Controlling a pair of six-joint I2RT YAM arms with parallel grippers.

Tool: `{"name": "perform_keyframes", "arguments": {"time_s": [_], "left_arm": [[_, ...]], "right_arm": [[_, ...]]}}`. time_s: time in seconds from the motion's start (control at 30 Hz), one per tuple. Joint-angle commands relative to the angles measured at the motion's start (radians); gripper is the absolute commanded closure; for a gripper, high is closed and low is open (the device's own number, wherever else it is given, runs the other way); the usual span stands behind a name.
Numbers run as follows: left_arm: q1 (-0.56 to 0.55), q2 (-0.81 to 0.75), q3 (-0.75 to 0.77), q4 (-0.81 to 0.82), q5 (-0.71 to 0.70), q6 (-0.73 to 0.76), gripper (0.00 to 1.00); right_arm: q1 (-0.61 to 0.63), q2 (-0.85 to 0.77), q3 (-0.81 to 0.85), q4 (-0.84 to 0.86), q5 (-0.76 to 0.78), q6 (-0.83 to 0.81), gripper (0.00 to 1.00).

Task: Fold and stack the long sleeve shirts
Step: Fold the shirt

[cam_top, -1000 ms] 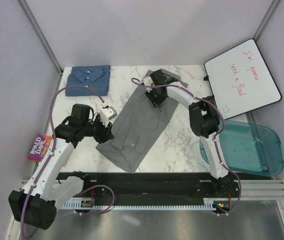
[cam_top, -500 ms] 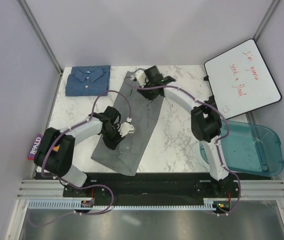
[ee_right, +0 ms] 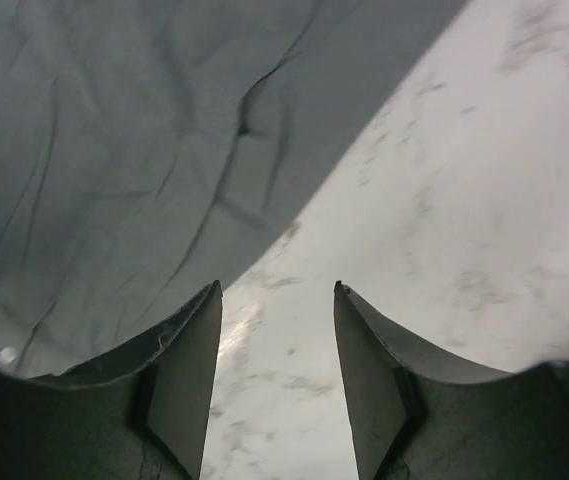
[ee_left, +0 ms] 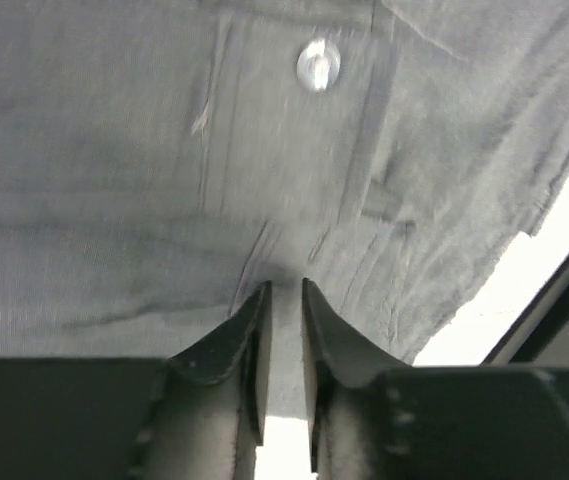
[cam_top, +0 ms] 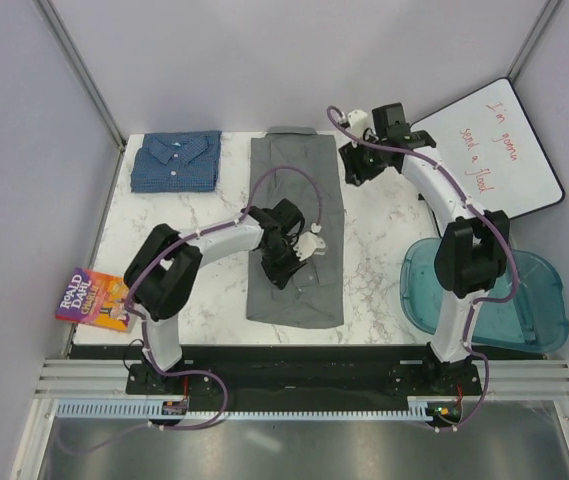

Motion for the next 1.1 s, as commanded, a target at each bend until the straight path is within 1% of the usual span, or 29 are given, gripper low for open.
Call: {"name": "perform_keyframes", "arguments": {"time_s": [0.0,0.03,0.07,0.1,0.13,0.17,0.2,0.23,0.27,0.3,0.33,0.37,0.4,0.47,0.5,0.53,0.57,0.6,0.63,0.67,0.7,0.73,0.77,0.83,0.87,0.93,0.97,1.07], "left_arm": [[0.104,-0.236,-0.103,-0.013,0.158,0.01,0.66],[0.119,-0.29,-0.127,-0.016,0.234,0.023,0.62],[0.133,-0.344,-0.147,-0.021,0.274,0.035,0.57],[0.148,-0.458,-0.182,-0.024,0.302,0.055,0.47],[0.171,-0.503,-0.199,-0.021,0.329,0.06,0.43],[0.182,-0.548,-0.213,-0.01,0.327,0.055,0.41],[0.217,-0.603,-0.231,0.002,0.31,0.043,0.38],[0.245,-0.619,-0.234,0.048,0.304,0.026,0.37],[0.28,-0.625,-0.234,0.078,0.301,-0.027,0.36],[0.36,-0.62,-0.218,0.107,0.304,-0.06,0.37],[0.397,-0.584,-0.204,0.15,0.302,-0.1,0.38],[0.424,-0.555,-0.185,0.219,0.299,-0.183,0.4],[0.461,-0.51,-0.126,0.246,0.302,-0.222,0.44],[0.468,-0.368,-0.04,0.295,0.308,-0.326,0.48],[0.465,-0.317,0.058,0.312,0.299,-0.369,0.5],[0.466,-0.212,0.112,0.321,0.29,-0.409,0.5],[0.466,-0.162,0.163,0.345,0.275,-0.481,0.5],[0.466,-0.116,0.259,0.355,0.243,-0.503,0.5],[0.466,-0.062,0.308,0.362,0.224,-0.52,0.5],[0.466,0.023,0.35,0.369,0.206,-0.552,0.5],[0.466,0.077,0.435,0.369,0.178,-0.563,0.51],[0.466,0.119,0.477,0.366,0.17,-0.574,0.51],[0.465,0.194,0.543,0.359,0.163,-0.586,0.51],[0.465,0.249,0.588,0.358,0.172,-0.589,0.53],[0.465,0.3,0.626,0.362,0.223,-0.588,0.55],[0.463,0.346,0.658,0.365,0.288,-0.597,0.59],[0.459,0.381,0.68,0.369,0.338,-0.6,0.63],[0.442,0.42,0.68,0.366,0.348,-0.609,0.67]], "right_arm": [[0.024,-0.069,-0.102,-0.096,-0.243,-0.023,0.44],[0.027,-0.065,-0.104,-0.094,-0.258,-0.02,0.45],[0.03,-0.057,-0.101,-0.096,-0.271,-0.001,0.47],[0.031,-0.046,-0.089,-0.091,-0.309,0.007,0.48],[0.039,-0.022,-0.083,-0.081,-0.327,0.021,0.5],[0.047,-0.008,-0.079,-0.062,-0.334,0.065,0.52],[0.059,0.004,-0.076,-0.02,-0.352,0.09,0.53],[0.067,0.036,-0.078,0.005,-0.358,0.11,0.54],[0.073,0.052,-0.078,0.028,-0.358,0.131,0.56],[0.085,0.067,-0.073,0.068,-0.364,0.171,0.58],[0.088,0.098,-0.072,0.085,-0.369,0.187,0.58],[0.091,0.11,-0.073,0.102,-0.37,0.21,0.6],[0.093,0.121,-0.076,0.135,-0.372,0.249,0.61],[0.091,0.144,-0.087,0.171,-0.386,0.288,0.63],[0.093,0.15,-0.104,0.206,-0.384,0.314,0.63],[0.093,0.153,-0.11,0.22,-0.39,0.322,0.63],[0.091,0.159,-0.118,0.232,-0.393,0.346,0.64],[0.093,0.167,-0.13,0.251,-0.393,0.358,0.64],[0.093,0.17,-0.139,0.255,-0.392,0.375,0.64],[0.093,0.176,-0.145,0.261,-0.393,0.377,0.64],[0.093,0.182,-0.159,0.264,-0.39,0.379,0.64],[0.094,0.184,-0.167,0.266,-0.389,0.382,0.65],[0.094,0.184,-0.181,0.274,-0.381,0.382,0.65],[0.094,0.19,-0.19,0.275,-0.372,0.38,0.65],[0.094,0.193,-0.199,0.274,-0.37,0.377,0.65],[0.094,0.196,-0.213,0.277,-0.374,0.377,0.66],[0.094,0.195,-0.225,0.281,-0.375,0.377,0.66],[0.094,0.196,-0.247,0.283,-0.372,0.368,0.66]]}}
